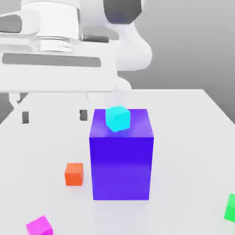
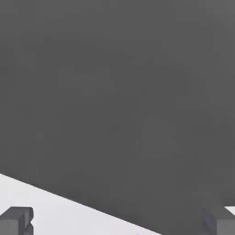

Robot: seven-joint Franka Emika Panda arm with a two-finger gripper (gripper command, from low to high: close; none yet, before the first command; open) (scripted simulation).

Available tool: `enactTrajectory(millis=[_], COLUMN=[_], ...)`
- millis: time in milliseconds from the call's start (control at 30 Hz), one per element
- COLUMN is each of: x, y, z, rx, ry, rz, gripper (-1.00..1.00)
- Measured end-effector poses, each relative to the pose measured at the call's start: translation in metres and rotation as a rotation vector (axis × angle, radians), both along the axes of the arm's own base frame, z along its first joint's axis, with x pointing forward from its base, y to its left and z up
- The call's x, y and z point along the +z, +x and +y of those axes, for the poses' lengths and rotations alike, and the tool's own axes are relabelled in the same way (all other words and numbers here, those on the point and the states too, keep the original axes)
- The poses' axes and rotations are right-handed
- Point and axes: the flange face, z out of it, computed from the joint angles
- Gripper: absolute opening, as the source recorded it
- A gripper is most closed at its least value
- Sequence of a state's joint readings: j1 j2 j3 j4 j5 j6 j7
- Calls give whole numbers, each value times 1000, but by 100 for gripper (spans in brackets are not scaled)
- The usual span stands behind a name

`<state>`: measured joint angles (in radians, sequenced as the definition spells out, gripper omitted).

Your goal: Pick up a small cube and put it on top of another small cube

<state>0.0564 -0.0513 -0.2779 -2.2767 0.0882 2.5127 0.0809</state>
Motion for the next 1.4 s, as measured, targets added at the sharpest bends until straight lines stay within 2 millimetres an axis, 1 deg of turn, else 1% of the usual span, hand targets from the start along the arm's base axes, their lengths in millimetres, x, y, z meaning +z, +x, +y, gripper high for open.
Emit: enactTrajectory(millis=[67, 200, 267, 367, 500, 533, 700, 733, 767, 833, 900, 933, 1033, 1100, 1167, 1233, 1300, 1400], x=[-35, -107, -143, -196, -257, -270, -270, -277, -273, -251, -225, -217, -208, -203, -199, -194, -189, -180], y=[3, 3, -2, -14, -17, -18, -18, -19, -18, -18, -18, -13, 6, 12, 13, 9, 0, -23], z=[-15, -35, -46, -63, -69, -69, -69, -69, -69, -69, -68, -52, 23, 72, 123, 173, 223, 299], rx=[34, 121, 163, 226, 246, 247, 247, 247, 247, 248, 248, 262, 328, 371, 414, 457, 501, 568], ry=[-11, -28, -34, -39, -40, -39, -38, -37, -37, -38, -37, -37, -37, -39, -43, -49, -56, -70], rz=[49, 146, 195, 269, 291, 292, 294, 294, 294, 294, 294, 294, 296, 297, 299, 299, 299, 297], gripper=[0, 0, 0, 0, 0, -100, -100, -100, -100, -100, -100, -100, -100, -100, -100, -100, -100, -100])
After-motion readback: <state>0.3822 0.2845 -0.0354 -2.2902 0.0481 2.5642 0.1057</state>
